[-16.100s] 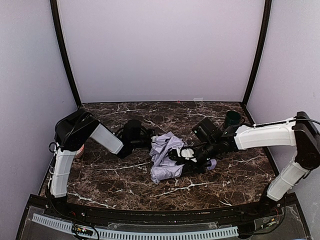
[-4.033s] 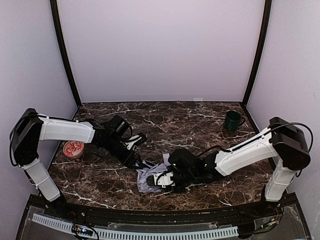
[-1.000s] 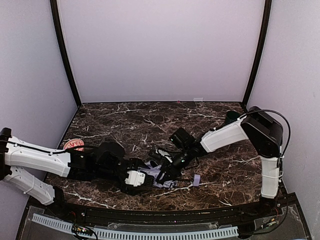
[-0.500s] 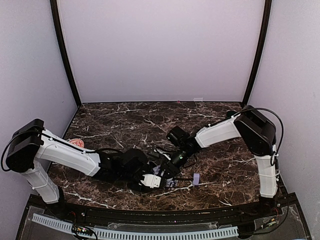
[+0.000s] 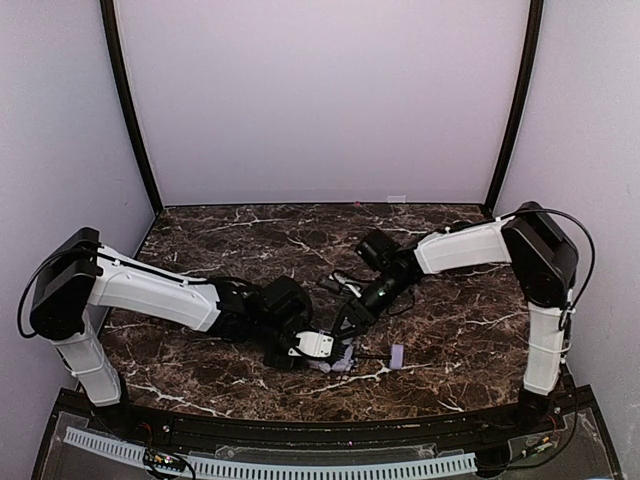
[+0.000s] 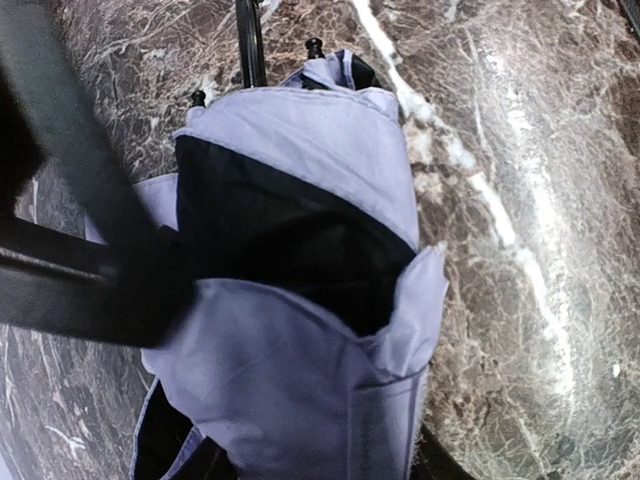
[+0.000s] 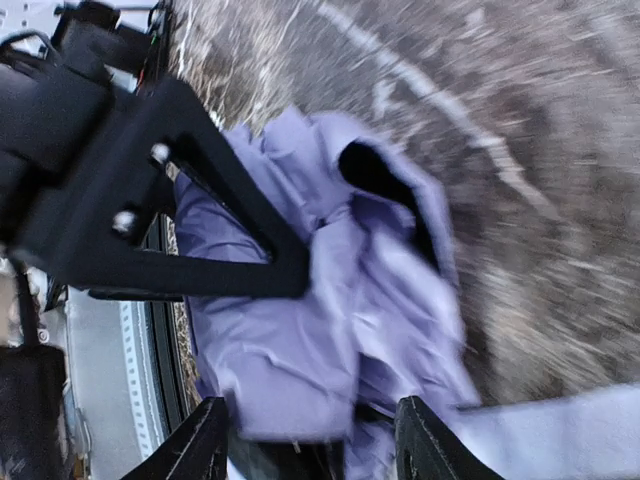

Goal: Put away the umbrella

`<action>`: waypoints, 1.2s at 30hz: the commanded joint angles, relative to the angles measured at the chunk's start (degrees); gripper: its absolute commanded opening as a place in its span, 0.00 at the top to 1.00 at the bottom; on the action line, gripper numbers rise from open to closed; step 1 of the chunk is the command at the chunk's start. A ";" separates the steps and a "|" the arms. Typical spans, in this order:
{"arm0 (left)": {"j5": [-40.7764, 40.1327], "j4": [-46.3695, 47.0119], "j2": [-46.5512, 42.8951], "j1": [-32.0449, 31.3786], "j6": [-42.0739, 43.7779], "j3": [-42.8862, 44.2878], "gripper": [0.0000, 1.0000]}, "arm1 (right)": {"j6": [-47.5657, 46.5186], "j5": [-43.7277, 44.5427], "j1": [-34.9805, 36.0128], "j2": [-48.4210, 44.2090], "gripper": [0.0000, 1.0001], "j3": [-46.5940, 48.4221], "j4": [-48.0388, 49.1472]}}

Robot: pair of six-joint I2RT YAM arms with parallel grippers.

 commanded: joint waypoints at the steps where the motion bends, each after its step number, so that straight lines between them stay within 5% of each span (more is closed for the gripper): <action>1: 12.48 -17.70 6.18 0.63 -2.75 -0.91 0.57 | 1.95 2.88 -4.75 -8.27 0.42 -1.94 0.18; 5: 18.54 -21.09 9.26 2.41 -4.72 2.63 0.59 | 2.25 11.81 -5.38 -18.18 0.42 -9.53 5.77; 9: 21.71 -24.11 14.30 4.58 -7.62 6.33 0.62 | 3.55 21.14 -3.69 -33.47 0.43 -23.93 22.11; 17: 25.54 -28.45 19.47 7.58 -8.31 10.44 0.63 | -15.35 39.95 16.13 -50.45 0.40 -45.84 42.20; 23: 26.03 -28.69 20.52 8.09 -7.58 11.46 0.63 | -27.81 51.09 25.89 -39.52 0.31 -42.76 45.59; 36: 26.43 -30.55 22.73 8.49 -6.66 13.89 0.64 | -40.23 54.83 24.39 -22.96 0.26 -35.68 41.97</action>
